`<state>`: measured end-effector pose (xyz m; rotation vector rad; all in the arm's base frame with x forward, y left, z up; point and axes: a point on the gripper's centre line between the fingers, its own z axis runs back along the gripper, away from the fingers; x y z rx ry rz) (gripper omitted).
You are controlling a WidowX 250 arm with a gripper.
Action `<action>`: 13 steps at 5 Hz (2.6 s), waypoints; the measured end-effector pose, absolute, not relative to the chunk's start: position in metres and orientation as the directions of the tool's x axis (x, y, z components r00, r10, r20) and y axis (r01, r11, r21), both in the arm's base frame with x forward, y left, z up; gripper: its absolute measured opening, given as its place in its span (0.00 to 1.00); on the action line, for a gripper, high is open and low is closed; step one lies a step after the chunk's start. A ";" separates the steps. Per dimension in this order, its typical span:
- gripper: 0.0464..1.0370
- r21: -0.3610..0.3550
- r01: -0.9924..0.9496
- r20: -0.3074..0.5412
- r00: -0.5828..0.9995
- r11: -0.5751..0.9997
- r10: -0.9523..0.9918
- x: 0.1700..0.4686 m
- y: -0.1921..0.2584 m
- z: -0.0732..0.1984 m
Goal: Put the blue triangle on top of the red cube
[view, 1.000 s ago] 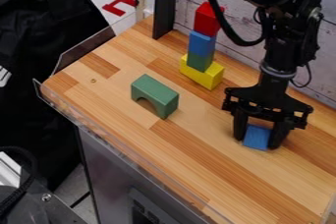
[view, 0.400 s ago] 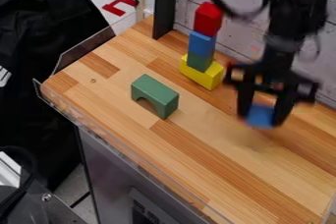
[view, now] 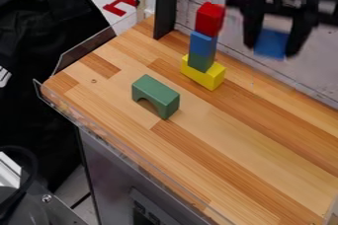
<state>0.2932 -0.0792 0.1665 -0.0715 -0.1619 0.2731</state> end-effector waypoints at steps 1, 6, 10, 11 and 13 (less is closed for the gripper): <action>0.52 -0.098 -0.241 0.178 0.950 0.966 0.255 0.300 -0.054 0.184; 0.52 -0.035 -0.100 0.062 0.993 0.994 0.102 0.330 0.000 0.155; 0.52 -0.051 -0.099 0.042 0.994 0.994 0.101 0.336 0.009 0.144; 0.52 -0.054 -0.099 0.062 0.993 0.994 0.103 0.340 0.010 0.149; 0.52 -0.058 -0.101 0.034 0.994 0.993 0.103 0.344 0.010 0.137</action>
